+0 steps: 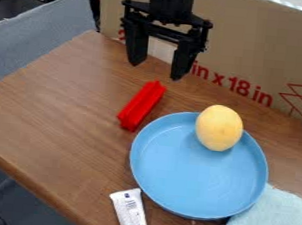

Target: Put the red object on the blue plate

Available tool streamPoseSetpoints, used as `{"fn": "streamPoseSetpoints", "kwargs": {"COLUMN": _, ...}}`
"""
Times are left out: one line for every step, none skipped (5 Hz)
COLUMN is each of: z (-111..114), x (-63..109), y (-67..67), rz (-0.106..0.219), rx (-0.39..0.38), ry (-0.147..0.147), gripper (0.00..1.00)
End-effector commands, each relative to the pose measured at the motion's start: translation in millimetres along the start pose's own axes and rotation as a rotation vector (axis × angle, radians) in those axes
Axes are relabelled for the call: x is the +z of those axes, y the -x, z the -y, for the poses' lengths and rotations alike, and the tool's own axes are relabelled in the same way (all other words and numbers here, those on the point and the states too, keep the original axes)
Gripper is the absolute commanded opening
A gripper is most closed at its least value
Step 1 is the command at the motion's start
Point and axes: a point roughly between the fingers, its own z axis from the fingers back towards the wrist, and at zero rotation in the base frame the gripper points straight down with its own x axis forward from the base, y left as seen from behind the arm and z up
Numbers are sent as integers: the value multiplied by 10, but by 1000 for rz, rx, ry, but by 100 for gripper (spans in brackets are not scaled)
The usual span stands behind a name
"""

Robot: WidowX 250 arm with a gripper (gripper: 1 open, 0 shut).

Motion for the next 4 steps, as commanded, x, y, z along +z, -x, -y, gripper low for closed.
{"fn": "streamPoseSetpoints", "kwargs": {"z": -78, "x": -20, "y": 60, "rz": -20, "rx": -5, "ry": -7, "gripper": 100}}
{"fn": "streamPoseSetpoints", "kwargs": {"z": -128, "x": 12, "y": 144, "rz": -38, "rx": -15, "ry": -14, "gripper": 100}}
{"fn": "streamPoseSetpoints", "kwargs": {"z": -169, "x": -129, "y": 67, "rz": -48, "rx": -25, "ry": -13, "gripper": 100}}
{"fn": "streamPoseSetpoints", "kwargs": {"z": -159, "x": -170, "y": -14, "rz": -66, "rx": -23, "ry": -14, "gripper": 100}}
